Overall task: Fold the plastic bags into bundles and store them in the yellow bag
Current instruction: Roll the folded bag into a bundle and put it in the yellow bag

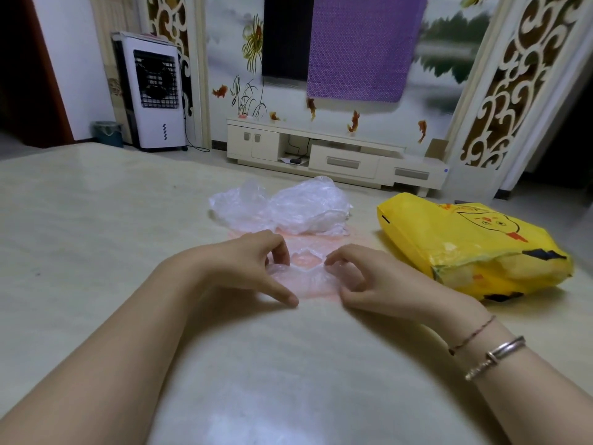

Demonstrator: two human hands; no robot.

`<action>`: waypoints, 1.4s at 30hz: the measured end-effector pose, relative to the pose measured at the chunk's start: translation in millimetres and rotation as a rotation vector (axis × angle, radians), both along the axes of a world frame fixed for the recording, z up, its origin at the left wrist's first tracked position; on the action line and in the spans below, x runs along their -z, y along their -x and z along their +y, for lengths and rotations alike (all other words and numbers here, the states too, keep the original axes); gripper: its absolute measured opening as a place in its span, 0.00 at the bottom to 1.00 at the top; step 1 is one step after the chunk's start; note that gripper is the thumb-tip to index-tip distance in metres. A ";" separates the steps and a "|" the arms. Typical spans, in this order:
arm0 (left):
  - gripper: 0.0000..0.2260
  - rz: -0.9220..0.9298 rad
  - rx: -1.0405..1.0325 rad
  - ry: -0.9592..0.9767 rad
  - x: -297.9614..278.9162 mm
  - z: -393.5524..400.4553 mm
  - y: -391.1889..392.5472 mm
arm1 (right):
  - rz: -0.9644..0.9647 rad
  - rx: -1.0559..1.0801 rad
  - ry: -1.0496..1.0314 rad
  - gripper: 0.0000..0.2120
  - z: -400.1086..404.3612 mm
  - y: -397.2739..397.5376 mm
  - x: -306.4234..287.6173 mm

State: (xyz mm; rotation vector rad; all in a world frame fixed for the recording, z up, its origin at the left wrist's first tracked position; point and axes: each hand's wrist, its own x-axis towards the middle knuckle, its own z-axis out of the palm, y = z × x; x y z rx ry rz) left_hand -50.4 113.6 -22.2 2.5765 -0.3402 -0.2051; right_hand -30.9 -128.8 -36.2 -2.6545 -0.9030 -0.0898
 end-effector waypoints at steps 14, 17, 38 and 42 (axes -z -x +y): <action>0.07 -0.208 -0.090 0.124 12.9 -2.4 -17.8 | 0.104 0.372 -0.518 0.20 12.6 -16.2 7.5; 0.11 -0.208 -0.180 0.197 16.3 -4.2 -23.4 | 0.040 0.430 -0.427 0.18 15.2 -18.4 11.5; 0.08 -0.471 -0.304 0.218 18.5 -7.9 -27.5 | 0.302 0.340 -0.725 0.13 14.9 -18.8 0.1; 0.26 -0.179 -0.099 0.599 -0.5 -27.0 -13.0 | 0.755 0.108 -0.982 0.13 5.2 -0.1 -26.3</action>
